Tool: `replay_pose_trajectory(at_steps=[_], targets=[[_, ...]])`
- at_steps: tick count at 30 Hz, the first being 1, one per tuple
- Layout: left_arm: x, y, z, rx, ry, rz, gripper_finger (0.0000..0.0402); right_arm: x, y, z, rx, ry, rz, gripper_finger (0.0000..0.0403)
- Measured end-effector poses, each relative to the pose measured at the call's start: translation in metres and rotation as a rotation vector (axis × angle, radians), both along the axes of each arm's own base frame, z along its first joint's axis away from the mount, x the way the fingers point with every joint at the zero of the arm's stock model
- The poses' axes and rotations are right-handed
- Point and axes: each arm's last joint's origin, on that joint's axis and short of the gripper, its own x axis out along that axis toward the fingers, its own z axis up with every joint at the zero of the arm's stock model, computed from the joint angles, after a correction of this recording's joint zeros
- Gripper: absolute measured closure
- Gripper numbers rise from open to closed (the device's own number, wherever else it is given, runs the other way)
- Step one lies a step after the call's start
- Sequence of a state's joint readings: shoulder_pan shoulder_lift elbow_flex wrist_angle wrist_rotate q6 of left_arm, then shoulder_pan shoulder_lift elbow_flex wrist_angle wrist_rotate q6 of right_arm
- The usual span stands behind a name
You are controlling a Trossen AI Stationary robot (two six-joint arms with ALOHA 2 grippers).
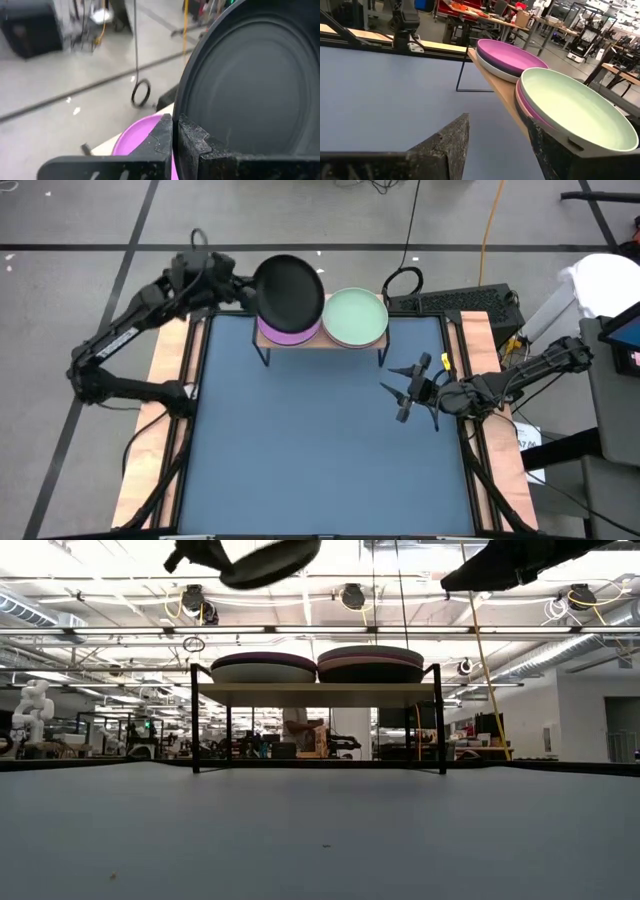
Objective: Place and stack plates onto a shelf
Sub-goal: Stack the black plate on top of the purple plate on the shelf
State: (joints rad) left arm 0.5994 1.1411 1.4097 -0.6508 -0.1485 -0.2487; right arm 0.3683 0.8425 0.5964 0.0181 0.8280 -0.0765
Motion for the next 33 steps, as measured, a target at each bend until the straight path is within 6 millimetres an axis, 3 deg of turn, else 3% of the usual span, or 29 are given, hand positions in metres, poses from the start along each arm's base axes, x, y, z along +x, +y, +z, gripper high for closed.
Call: replay_pose_trajectory(at_steps=[6,16,23,33], targets=[[0.009,0.044,-0.009,-0.143,0.097,0.002,0.0392,0.0,0.0,0.0,-0.013,0.006,0.003,0.0223],[0.014,0.105,-0.057,-0.368,0.192,-0.004,0.0392,0.0,0.0,0.0,-0.015,0.008,0.004,0.0223],[0.008,0.115,-0.075,-0.47,0.283,-0.002,0.0392,0.0,0.0,0.0,-0.015,0.007,0.004,0.0223],[0.007,0.11,-0.079,-0.507,0.325,-0.031,0.0384,0.0,0.0,0.0,-0.016,0.007,0.001,0.0223]])
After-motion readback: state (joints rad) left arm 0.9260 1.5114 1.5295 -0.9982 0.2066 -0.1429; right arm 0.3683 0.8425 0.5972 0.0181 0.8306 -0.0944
